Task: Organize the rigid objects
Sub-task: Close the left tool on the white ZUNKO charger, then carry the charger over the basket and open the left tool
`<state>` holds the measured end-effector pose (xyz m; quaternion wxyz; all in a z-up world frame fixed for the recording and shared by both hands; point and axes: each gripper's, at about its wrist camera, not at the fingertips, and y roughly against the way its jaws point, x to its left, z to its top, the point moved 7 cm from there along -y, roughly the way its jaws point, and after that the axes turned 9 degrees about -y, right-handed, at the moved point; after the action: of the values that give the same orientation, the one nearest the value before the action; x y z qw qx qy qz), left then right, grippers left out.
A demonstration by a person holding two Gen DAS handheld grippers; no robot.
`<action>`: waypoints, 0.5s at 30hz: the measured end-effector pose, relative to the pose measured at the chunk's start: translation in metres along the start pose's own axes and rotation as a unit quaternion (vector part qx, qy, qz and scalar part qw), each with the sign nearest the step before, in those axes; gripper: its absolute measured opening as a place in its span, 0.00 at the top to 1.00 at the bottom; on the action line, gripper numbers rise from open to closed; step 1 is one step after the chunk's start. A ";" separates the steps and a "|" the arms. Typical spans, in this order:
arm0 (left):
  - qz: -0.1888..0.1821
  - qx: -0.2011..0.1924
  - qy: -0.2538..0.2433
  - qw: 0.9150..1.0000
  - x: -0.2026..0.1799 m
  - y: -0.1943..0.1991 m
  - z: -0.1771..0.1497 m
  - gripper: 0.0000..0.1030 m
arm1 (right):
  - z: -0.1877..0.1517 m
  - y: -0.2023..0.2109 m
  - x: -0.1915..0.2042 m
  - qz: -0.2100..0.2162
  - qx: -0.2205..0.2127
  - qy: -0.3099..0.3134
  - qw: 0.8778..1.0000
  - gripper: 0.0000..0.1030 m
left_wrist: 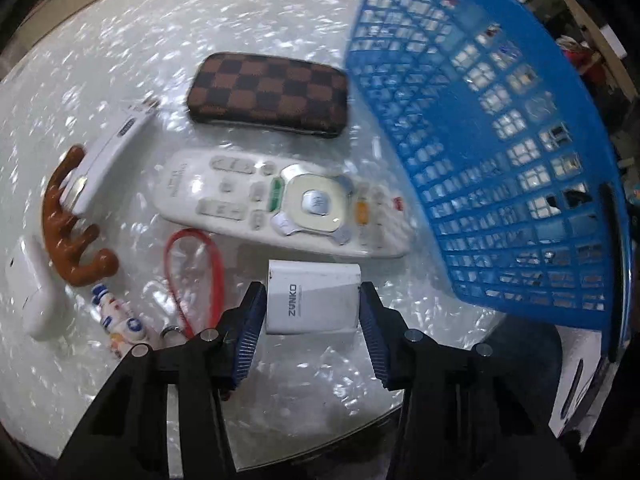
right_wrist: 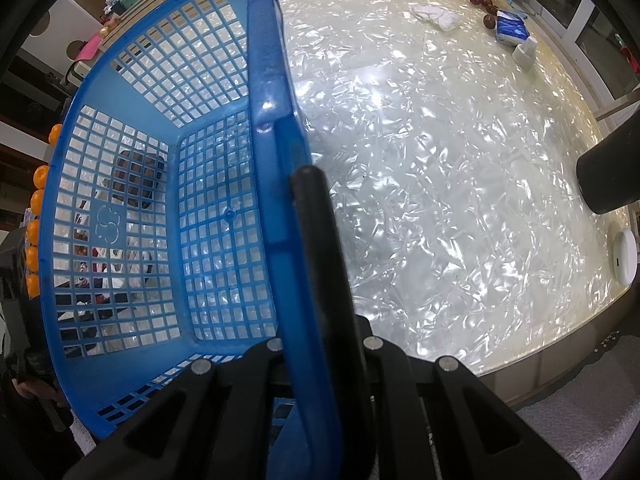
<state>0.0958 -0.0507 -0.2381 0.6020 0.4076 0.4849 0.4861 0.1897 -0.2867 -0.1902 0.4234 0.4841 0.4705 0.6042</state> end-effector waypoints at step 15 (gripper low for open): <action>0.048 -0.046 -0.003 0.998 0.017 0.056 0.008 0.50 | -0.003 0.000 -0.001 -0.003 0.002 0.000 1.000 0.93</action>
<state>0.0942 -0.0229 -0.1857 0.5979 0.4035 0.4397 0.5351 0.1867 -0.2885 -0.1909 0.4245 0.4833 0.4729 0.6021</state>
